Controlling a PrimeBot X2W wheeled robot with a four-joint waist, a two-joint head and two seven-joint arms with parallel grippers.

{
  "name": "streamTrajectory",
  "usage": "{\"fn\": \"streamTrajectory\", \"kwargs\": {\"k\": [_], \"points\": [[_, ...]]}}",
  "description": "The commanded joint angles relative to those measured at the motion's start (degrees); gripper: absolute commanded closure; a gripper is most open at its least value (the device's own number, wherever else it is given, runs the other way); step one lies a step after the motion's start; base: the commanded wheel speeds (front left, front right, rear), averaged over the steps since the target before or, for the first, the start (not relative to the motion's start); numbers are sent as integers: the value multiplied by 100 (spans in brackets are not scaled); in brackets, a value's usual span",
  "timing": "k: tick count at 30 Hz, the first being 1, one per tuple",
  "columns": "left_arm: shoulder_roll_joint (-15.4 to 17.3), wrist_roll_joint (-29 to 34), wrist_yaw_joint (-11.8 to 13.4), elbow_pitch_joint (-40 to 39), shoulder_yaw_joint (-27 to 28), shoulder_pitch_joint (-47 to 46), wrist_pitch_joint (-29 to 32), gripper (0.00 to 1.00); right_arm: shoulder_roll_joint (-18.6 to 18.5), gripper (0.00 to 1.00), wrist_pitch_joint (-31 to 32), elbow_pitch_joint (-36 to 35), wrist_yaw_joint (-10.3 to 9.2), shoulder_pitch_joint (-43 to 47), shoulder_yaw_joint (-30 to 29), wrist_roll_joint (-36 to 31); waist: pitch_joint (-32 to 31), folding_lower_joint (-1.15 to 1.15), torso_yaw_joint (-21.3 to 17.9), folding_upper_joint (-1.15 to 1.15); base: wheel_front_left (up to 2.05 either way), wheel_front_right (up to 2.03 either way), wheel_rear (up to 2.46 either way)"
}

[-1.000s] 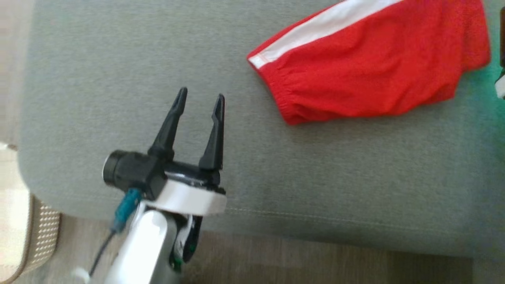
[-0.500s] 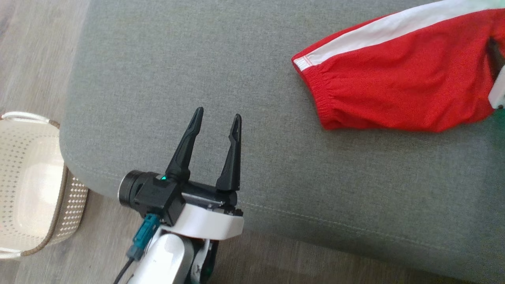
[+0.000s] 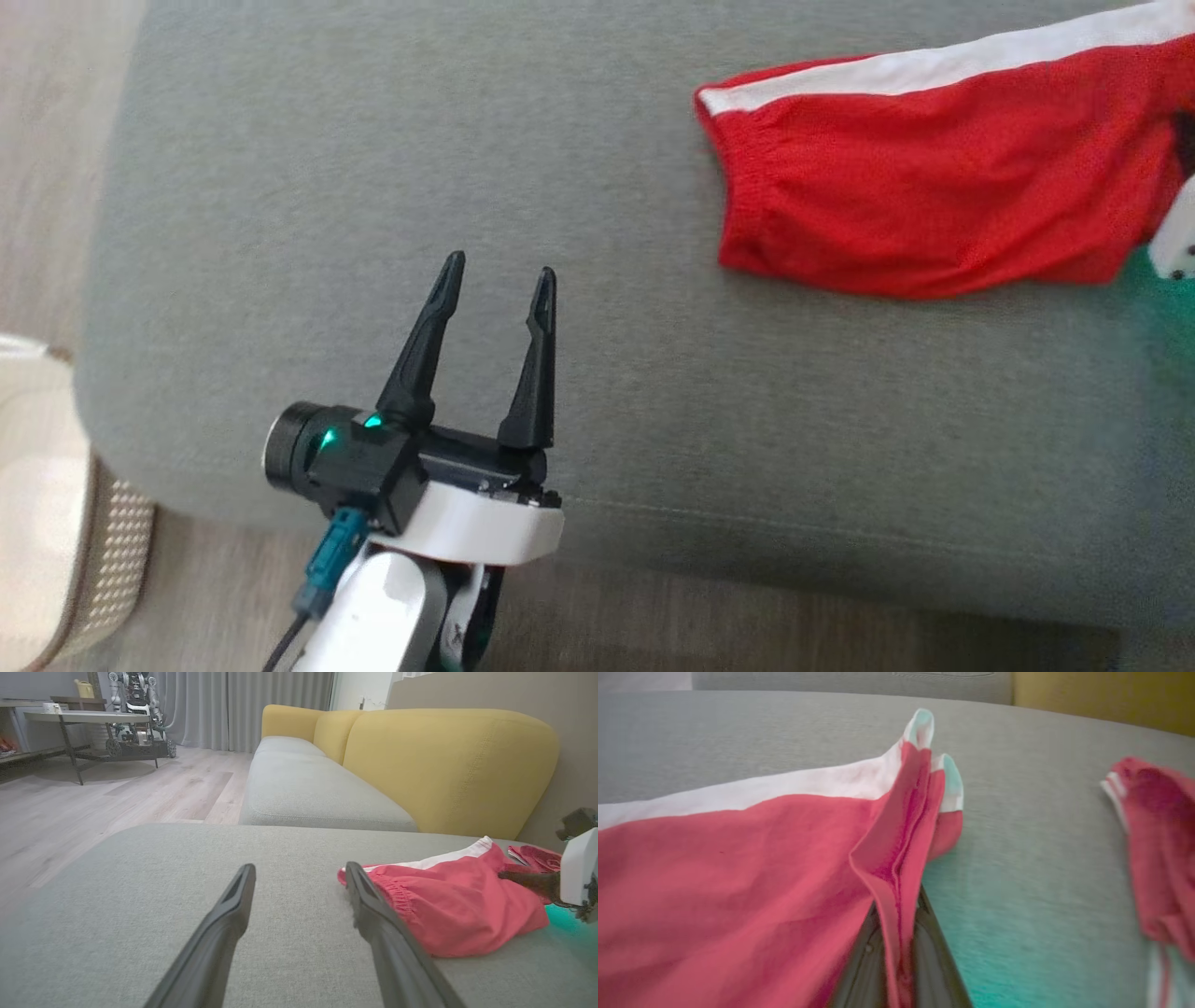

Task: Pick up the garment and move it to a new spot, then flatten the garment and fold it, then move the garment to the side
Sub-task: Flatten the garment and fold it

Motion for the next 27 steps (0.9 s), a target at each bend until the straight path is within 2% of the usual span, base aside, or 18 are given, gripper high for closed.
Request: {"fn": "streamTrajectory", "kwargs": {"k": [1,5,11,18,27], "points": [[7,84,-30,-167,200,18,-12,0,-191,100,-107,-105,-2,-88,-6,-6,-86,0,-258,0,0,0,0],[7,109,-72,-159,229,4,-12,0,-436,100,-139,-60,-2,-170,41,-223,-150,0,-496,0,0,0,0],[7,89,-91,-89,211,-23,-12,0,-401,100,100,-25,-2,-451,-10,-485,-237,0,-669,0,0,0,0],[7,27,-52,3,159,-15,-12,0,188,100,558,-431,-2,-790,-12,-922,-362,0,-745,0,0,0,0],[7,-81,-38,48,76,-69,-12,0,1247,100,1250,-1581,-2,-608,-80,-1287,-418,0,-581,0,0,0,0]]}}
